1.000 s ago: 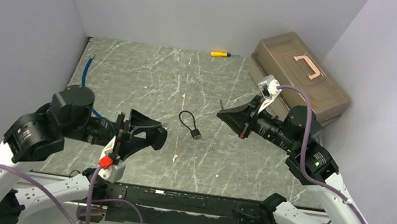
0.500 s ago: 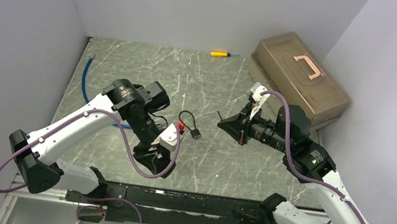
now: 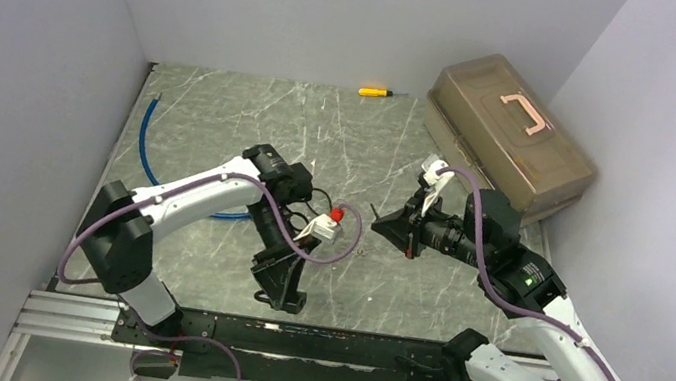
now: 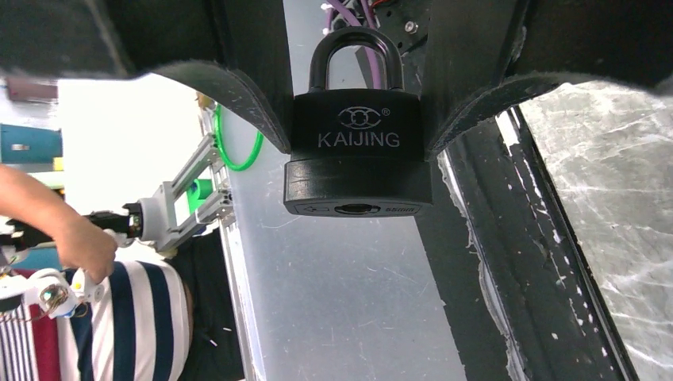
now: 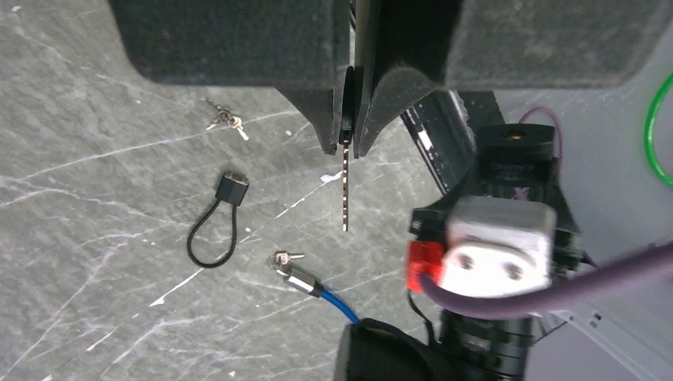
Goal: Unlock with the key
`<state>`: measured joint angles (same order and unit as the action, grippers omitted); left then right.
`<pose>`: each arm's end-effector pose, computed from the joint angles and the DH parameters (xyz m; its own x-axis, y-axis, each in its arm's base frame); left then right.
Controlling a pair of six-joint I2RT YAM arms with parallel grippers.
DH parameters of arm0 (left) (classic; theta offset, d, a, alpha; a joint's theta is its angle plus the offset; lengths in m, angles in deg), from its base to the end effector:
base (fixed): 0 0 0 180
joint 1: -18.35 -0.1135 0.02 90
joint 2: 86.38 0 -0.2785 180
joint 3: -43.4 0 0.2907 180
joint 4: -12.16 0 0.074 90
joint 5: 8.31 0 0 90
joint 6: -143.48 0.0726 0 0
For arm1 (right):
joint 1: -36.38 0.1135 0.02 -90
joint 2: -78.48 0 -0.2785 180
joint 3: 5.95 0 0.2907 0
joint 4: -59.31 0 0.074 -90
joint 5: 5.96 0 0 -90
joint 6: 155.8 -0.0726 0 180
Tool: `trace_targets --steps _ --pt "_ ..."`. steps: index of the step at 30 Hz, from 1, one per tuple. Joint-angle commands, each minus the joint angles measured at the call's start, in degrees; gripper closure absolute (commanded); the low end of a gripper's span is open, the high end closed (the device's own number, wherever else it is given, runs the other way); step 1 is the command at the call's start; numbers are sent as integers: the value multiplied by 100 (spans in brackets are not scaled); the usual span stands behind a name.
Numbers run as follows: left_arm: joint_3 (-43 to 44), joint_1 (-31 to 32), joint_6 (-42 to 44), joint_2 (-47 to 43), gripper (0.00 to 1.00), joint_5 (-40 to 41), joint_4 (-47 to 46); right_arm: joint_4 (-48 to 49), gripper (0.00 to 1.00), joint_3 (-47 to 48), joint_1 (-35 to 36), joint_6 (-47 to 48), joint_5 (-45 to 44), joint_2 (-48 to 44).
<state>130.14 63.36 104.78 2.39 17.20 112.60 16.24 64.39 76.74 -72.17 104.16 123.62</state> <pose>0.1529 -0.2456 0.2789 -0.3014 0.7769 -0.5527 0.6430 -0.2624 -0.7195 0.1529 0.1627 0.3911 -0.3275 -0.1416 -0.9342 -0.8263 0.5224 0.2105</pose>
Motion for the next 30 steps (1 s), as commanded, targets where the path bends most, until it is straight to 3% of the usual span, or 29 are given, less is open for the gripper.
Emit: trace_targets --steps 1,13,22,30 --pt "55 -18 -102 49 100 -693 210 -99 100 20 -9 -378 397 44" --pt "-123 -27 287 -991 100 -509 207 -62 100 -7 -88 -1078 1951 386" --pt "266 -20 1791 -2245 100 1218 190 142 100 -18 -152 -1396 3950 870" --pt "431 16 2215 -2461 100 1627 184 974 100 -561 -174 -2140 4712 812"
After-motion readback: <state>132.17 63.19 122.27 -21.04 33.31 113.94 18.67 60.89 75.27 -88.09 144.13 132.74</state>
